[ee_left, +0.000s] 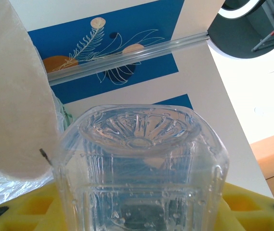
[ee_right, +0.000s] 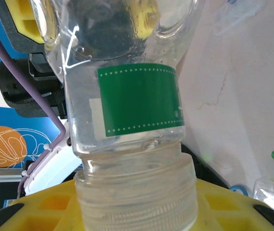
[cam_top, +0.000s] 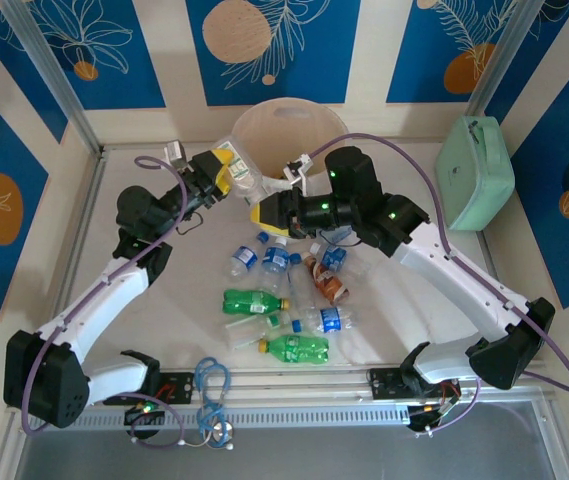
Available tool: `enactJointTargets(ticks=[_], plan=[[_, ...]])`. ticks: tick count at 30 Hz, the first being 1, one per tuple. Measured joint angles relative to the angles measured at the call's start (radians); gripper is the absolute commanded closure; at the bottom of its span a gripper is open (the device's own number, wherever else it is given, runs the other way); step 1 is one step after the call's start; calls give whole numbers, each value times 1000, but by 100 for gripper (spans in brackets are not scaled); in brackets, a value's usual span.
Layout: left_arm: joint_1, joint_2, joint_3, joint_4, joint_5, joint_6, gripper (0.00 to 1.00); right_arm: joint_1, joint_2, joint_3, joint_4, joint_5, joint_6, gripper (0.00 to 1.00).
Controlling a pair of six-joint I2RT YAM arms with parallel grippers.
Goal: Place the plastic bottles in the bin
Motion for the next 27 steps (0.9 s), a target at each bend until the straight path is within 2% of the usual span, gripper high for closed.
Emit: enactJointTargets(ticks=[3, 5, 7, 8, 10, 15, 18, 20, 24, 26, 27], plan=[[0, 0, 0, 3, 0, 0, 48, 0, 1, 4, -5, 0, -5, 65], [0, 0, 0, 4, 0, 1, 34, 0, 2, 6, -8, 0, -8, 67], [0, 0, -1, 5, 1, -2, 25, 0, 5, 15, -16, 1, -8, 68], [-3, 0, -1, 8, 7, -1, 24, -1, 7, 18, -14, 10, -9, 68], [-13, 0, -1, 11, 18, 4, 27, -3, 11, 22, -17, 20, -9, 68], [-18, 3, 0, 7, 23, 6, 47, -6, 12, 32, -26, 26, -18, 61], [-18, 18, 1, 26, 24, -5, 49, -10, 12, 34, -30, 34, -23, 61], [-18, 31, 1, 39, 26, -17, 34, -15, 12, 34, -32, 39, -23, 62], [-20, 51, 2, 40, 30, -16, 10, -34, 12, 34, -38, 48, -23, 64], [-20, 55, 9, 26, 32, -9, 1, -49, 12, 36, -43, 51, -24, 65], [-21, 55, 15, 17, 34, -3, 0, -55, 12, 38, -48, 53, -24, 65]])
